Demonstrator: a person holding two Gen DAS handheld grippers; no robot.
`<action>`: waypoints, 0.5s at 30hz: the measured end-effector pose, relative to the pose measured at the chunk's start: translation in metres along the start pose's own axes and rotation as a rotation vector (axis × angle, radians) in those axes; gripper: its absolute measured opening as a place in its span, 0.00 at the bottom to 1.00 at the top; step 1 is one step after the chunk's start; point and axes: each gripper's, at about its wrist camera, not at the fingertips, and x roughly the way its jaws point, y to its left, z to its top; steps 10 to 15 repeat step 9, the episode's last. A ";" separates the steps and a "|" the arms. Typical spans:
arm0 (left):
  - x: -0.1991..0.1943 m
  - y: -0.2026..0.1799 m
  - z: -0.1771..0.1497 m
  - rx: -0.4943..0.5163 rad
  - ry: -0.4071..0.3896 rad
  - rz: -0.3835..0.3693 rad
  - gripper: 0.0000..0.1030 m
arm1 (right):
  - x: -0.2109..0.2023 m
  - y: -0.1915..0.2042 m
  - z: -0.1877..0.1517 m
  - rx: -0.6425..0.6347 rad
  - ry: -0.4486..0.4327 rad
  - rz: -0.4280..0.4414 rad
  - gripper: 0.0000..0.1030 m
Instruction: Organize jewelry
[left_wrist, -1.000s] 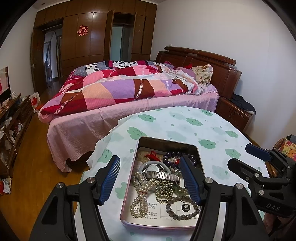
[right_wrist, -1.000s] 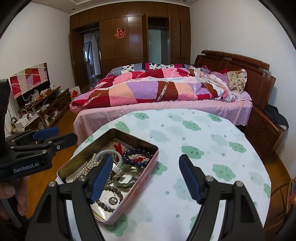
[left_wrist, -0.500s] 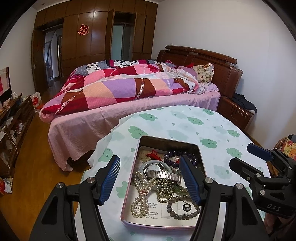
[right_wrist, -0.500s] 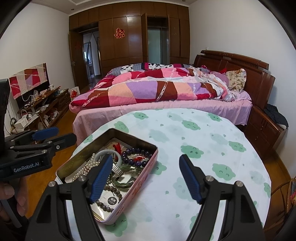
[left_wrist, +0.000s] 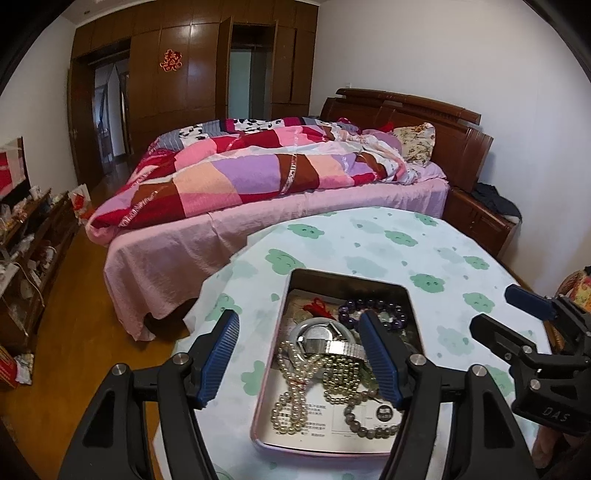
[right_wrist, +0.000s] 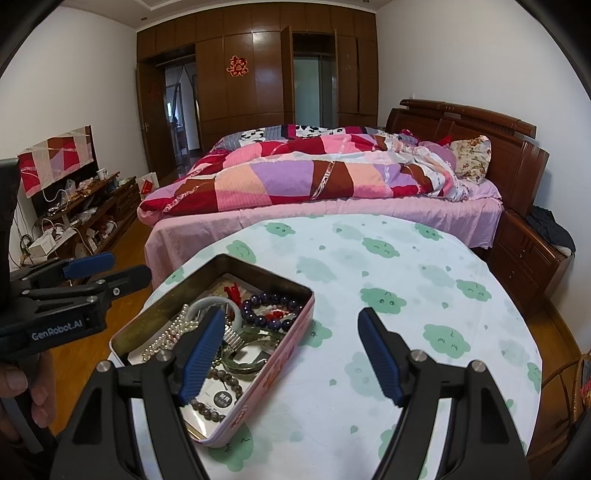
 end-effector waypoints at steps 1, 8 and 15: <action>0.000 0.000 0.000 0.004 -0.006 0.006 0.77 | 0.000 0.000 0.000 0.000 0.000 0.000 0.75; -0.001 -0.001 -0.001 0.018 -0.018 0.003 0.78 | 0.002 -0.001 -0.004 0.003 0.002 -0.004 0.78; -0.001 -0.001 -0.001 0.017 -0.014 0.001 0.78 | 0.003 -0.002 -0.006 0.003 0.004 -0.007 0.78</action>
